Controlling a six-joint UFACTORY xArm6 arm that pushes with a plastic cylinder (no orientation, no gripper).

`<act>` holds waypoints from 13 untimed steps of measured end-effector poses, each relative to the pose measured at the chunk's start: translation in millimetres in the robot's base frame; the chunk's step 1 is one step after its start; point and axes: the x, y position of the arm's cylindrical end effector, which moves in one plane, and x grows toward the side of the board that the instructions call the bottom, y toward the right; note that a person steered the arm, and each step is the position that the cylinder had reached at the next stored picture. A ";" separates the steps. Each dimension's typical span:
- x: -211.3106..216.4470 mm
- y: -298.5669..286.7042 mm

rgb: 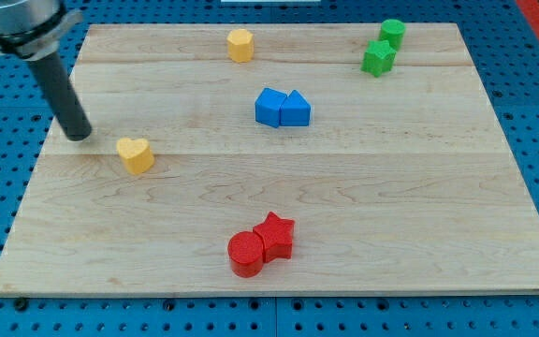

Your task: Move the yellow heart right to the red star

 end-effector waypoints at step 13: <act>77.3 302.0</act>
